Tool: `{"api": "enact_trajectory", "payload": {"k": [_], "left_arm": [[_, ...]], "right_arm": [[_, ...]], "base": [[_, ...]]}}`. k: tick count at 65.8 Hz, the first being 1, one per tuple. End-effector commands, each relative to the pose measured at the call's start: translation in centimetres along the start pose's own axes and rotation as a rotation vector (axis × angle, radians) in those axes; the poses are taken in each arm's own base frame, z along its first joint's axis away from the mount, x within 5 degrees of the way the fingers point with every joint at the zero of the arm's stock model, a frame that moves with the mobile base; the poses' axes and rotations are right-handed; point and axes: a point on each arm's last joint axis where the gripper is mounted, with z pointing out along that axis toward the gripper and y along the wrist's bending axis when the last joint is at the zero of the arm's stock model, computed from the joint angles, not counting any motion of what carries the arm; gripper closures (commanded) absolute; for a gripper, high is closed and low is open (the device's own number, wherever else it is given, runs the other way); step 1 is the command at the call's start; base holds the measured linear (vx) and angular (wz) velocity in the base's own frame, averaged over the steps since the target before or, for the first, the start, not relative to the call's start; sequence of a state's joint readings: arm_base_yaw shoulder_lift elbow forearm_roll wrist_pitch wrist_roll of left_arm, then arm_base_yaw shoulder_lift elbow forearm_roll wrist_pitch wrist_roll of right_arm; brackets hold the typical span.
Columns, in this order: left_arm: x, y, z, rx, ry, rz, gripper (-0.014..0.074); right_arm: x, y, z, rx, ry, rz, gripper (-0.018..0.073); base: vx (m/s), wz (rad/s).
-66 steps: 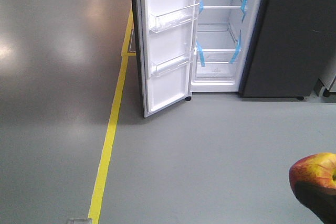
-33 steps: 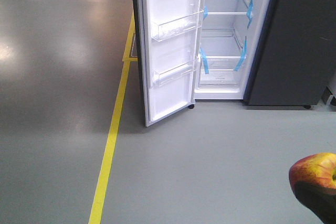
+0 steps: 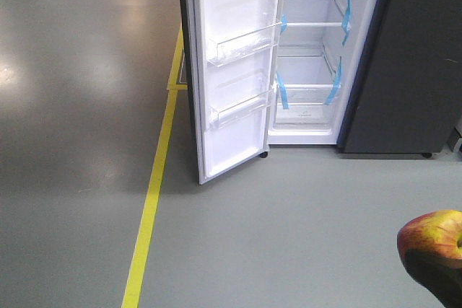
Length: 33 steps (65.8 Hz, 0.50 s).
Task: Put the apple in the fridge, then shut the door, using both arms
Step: 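Approach the refrigerator opening, keeping the apple in the right gripper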
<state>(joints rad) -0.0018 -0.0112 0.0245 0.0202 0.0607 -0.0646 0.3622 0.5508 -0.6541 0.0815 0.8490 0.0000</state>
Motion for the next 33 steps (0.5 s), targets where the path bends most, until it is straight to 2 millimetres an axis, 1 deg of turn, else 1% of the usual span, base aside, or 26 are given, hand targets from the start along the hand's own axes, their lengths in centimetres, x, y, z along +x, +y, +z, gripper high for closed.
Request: {"api": "enact_trajectory", "payload": {"k": [1, 33], "left_arm": [[0.23, 0.01, -0.04, 0.002, -0.059, 0.0, 0.0602], [0.23, 0.01, -0.04, 0.002, -0.059, 0.0, 0.0602]], "right_arm": [[-1.23, 0.06, -0.51, -0.002, -0.09, 0.001, 0.0216], [-1.23, 0.06, -0.51, -0.002, -0.09, 0.001, 0.0216]], "base": [[0.1, -0.02], [0.1, -0.04]]}}
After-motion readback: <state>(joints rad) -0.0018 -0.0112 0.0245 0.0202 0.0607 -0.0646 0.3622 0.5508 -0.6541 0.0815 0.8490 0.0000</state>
